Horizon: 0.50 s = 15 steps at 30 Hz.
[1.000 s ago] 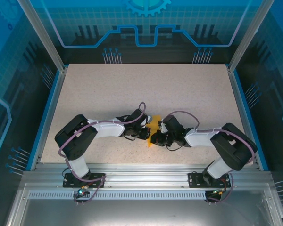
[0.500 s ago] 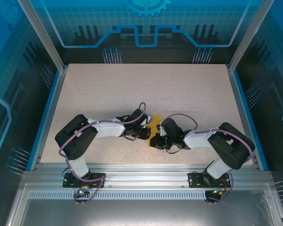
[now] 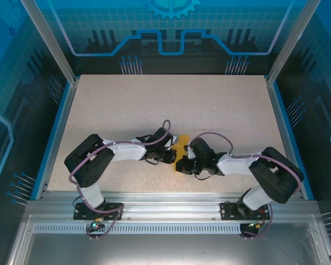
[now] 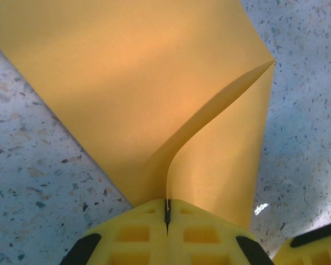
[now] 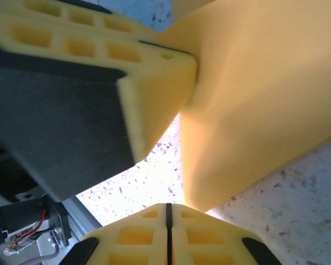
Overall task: Fold a paper plane with a square sheet of paper (pick it up from the middle)
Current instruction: Third fold the triangle at the center of the table.
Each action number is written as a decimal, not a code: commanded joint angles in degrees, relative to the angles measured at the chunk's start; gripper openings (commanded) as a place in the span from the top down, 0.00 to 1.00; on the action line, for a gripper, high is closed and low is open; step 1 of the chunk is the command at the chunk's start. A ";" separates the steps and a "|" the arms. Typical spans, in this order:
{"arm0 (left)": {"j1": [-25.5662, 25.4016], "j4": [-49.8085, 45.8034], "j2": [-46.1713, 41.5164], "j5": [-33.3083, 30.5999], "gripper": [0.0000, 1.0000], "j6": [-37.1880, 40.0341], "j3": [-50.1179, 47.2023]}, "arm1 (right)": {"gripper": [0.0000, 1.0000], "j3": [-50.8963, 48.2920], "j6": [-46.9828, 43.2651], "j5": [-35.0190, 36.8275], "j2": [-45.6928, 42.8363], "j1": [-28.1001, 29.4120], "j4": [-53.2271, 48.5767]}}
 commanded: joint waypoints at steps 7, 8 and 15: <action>0.38 -1.09 1.06 1.29 0.96 -0.37 -0.62 | 0.92 2.10 0.07 0.72 5.23 2.97 -0.39; 0.34 -1.14 1.05 1.31 0.96 -0.28 -0.61 | 0.93 2.18 0.11 1.01 5.79 3.08 -0.99; 0.36 -1.22 1.04 1.17 0.95 -0.28 -0.62 | 0.93 2.64 -1.04 2.89 2.82 3.08 -5.92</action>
